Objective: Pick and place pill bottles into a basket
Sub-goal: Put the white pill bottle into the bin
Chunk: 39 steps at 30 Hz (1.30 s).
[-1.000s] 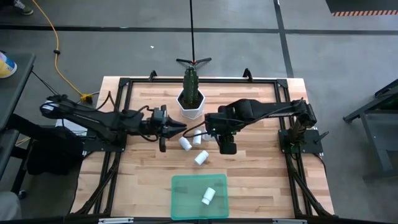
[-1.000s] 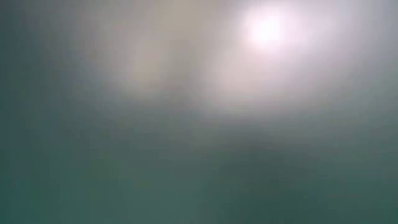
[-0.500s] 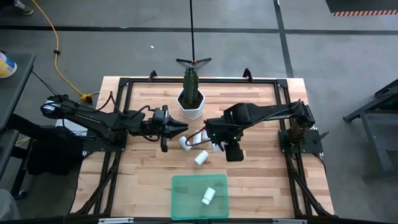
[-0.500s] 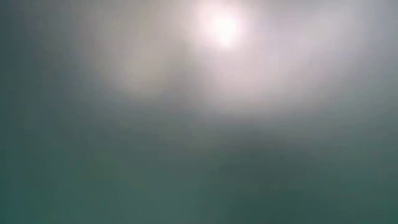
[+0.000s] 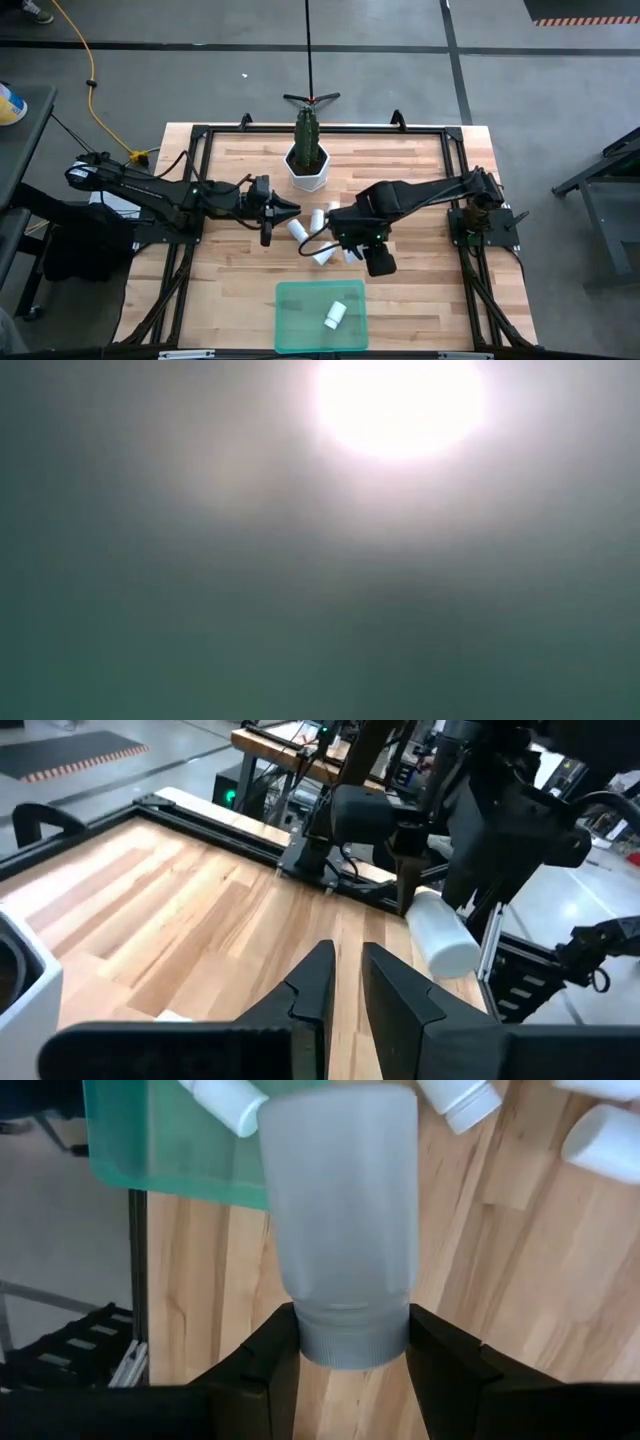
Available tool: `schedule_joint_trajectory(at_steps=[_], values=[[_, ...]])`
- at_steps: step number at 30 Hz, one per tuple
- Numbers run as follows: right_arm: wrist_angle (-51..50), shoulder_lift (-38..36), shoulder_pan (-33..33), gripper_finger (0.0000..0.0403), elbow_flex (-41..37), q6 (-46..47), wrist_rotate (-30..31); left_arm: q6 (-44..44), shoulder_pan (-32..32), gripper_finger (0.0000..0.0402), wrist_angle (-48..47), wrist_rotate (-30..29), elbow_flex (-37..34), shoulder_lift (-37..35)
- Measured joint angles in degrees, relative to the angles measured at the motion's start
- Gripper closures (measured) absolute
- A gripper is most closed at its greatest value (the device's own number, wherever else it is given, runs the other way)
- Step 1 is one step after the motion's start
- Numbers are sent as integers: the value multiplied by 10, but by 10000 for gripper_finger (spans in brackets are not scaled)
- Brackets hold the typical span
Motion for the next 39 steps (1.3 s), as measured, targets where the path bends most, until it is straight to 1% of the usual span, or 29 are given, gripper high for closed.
schedule_joint_trajectory(at_steps=[2,6,9,11,15,17,20,23,25,27,33,39], values=[[0,0,4,261,14,-3,10,-1,0,312,8,0,0,0],[19,-1,14,261,56,-1,83,-9,0,312,10,0,0,0],[86,-1,15,261,90,7,109,-14,0,312,10,3,0,0],[159,-2,16,261,100,4,112,-14,0,312,10,8,0,0],[293,-2,21,261,107,-9,100,-13,0,312,10,9,0,0],[338,-2,21,261,105,-17,99,-13,0,312,10,10,0,0],[374,-1,20,261,104,-24,109,-13,0,312,11,20,0,0],[379,0,20,261,104,-30,141,-3,0,312,25,55,0,0],[370,0,18,261,104,-30,154,25,0,312,46,77,0,-4],[362,0,15,261,103,-30,162,48,0,312,58,80,0,-12],[353,0,8,261,103,-22,183,88,0,312,40,32,0,-57],[309,25,0,261,87,-7,172,109,0,312,-12,-12,0,-112]])
